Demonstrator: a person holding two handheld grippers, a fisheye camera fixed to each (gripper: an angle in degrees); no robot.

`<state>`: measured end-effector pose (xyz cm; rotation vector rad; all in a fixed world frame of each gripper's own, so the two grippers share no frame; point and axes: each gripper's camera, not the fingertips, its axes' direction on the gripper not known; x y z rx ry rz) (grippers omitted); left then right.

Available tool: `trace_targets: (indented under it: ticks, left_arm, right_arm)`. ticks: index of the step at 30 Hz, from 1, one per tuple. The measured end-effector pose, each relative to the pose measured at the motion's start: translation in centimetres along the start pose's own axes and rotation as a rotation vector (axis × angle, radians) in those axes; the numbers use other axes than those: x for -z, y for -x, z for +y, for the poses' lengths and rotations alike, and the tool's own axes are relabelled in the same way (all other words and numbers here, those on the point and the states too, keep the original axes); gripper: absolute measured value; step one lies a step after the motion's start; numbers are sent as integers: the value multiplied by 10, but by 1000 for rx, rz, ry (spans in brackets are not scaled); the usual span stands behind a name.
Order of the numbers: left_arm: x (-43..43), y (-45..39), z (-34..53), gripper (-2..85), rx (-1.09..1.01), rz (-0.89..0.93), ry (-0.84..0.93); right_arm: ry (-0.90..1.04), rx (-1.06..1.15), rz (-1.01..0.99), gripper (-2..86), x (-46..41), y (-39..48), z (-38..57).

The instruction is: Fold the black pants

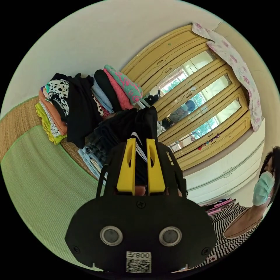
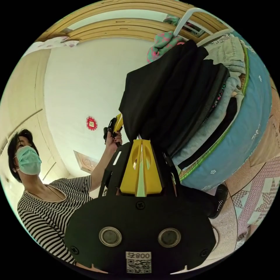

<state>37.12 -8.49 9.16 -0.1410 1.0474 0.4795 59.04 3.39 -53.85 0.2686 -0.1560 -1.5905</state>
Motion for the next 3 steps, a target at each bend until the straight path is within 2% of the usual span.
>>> trace_targets:
  ticks: [3]
  left_arm:
    - [10,-38,-12,26,-90,-69,-93]
  right_arm:
    - [-59,44,76,2,27,22,-7]
